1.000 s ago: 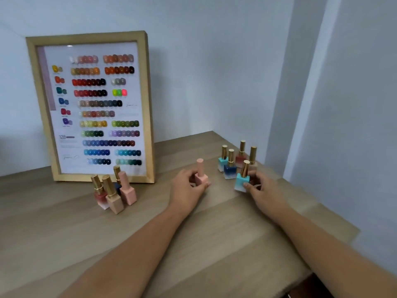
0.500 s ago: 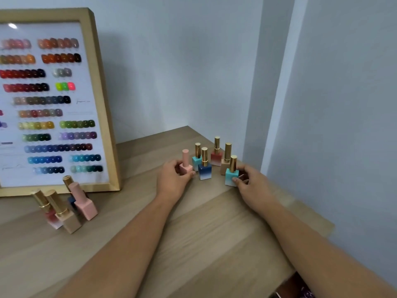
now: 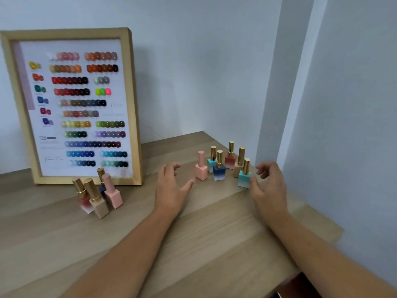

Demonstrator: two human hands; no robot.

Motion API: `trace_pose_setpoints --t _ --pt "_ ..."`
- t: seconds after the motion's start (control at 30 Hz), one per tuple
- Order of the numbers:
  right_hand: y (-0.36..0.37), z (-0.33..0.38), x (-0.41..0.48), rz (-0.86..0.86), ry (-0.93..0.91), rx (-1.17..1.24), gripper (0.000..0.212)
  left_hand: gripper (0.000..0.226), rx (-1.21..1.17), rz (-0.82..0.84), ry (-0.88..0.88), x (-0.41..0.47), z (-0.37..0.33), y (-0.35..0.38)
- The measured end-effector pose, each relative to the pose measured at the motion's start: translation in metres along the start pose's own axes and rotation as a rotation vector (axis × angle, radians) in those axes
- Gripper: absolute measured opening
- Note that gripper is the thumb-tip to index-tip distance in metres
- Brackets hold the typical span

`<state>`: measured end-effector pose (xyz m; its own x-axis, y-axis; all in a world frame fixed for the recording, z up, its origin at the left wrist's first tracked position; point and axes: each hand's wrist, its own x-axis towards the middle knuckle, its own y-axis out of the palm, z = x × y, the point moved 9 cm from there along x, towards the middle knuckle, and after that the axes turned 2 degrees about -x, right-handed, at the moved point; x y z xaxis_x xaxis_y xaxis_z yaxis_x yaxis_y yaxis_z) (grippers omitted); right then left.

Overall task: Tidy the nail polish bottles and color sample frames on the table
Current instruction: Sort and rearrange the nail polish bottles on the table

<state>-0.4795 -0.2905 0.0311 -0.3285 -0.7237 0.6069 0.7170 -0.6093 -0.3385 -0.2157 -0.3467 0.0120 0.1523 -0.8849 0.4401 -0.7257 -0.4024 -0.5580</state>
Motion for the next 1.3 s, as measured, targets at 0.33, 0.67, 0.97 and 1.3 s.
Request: trace_pose_setpoints --t 0.33,0.67,0.97,1.3 --pt "0.140 0.122 -0.056 0.498 -0.247 0.159 0.023 0.033 0.178 -0.138 0.225 -0.054 0.017 -0.123" --pt "0.235 0.151 -0.091 0.645 -0.165 0.260 0.030 0.038 0.168 -0.265 -0.024 -0.063 0.087 -0.188" --pt "0.264 0.153 -0.086 0.667 -0.084 0.273 0.034 0.043 0.179 -0.229 0.018 -0.049 0.091 -0.179" --pt "0.267 0.150 -0.083 0.626 -0.034 0.248 0.021 0.027 0.194 -0.278 -0.014 -0.039 0.095 -0.175"
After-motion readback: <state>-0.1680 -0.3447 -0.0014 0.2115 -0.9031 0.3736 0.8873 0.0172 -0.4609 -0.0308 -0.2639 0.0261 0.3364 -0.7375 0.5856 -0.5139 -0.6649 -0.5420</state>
